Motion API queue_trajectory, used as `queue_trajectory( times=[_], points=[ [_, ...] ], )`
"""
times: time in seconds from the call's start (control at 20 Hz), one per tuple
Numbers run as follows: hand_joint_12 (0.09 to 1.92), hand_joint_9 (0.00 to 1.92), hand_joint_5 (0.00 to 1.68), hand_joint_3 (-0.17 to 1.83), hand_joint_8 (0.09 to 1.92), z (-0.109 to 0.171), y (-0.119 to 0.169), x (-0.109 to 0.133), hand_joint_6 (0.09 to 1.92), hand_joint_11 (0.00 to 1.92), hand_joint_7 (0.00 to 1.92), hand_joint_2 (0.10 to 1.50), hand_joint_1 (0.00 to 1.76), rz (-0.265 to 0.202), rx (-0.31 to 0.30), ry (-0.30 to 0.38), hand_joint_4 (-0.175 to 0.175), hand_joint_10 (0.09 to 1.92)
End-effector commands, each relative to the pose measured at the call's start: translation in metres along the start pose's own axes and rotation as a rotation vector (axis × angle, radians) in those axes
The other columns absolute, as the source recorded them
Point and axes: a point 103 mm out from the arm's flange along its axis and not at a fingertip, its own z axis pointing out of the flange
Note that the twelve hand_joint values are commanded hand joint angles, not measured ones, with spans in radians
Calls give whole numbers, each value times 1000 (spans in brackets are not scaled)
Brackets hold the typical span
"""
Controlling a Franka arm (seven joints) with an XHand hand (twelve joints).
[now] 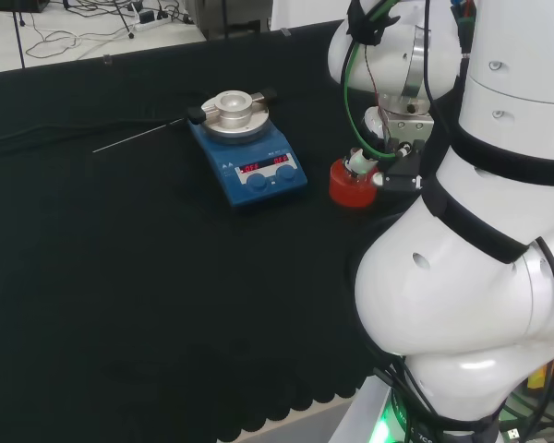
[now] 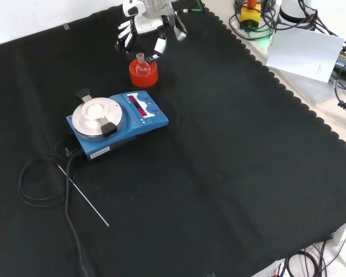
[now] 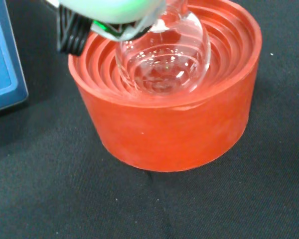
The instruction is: Pick up the round-bottom flask.
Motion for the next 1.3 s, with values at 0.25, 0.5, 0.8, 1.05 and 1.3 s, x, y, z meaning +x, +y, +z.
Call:
queue_trajectory(
  times=[0.25,0.5,0.8,1.05,1.3],
  points=[
    [1399,508,810,720,726,0,-3,7,786,159,302,628,992,-7,6,-24,-116,699],
    [1402,519,900,725,729,1,-2,6,793,159,309,641,998,-2,8,-33,-130,698],
    [1402,528,900,726,731,0,0,-5,790,163,313,647,1002,3,11,-15,-134,697],
    [1398,532,839,726,729,-1,1,-6,819,165,315,648,1002,10,6,-9,-123,689],
    [1398,556,1036,597,737,-1,-2,4,859,178,345,741,1072,0,-22,-47,-17,690]
  ],
)
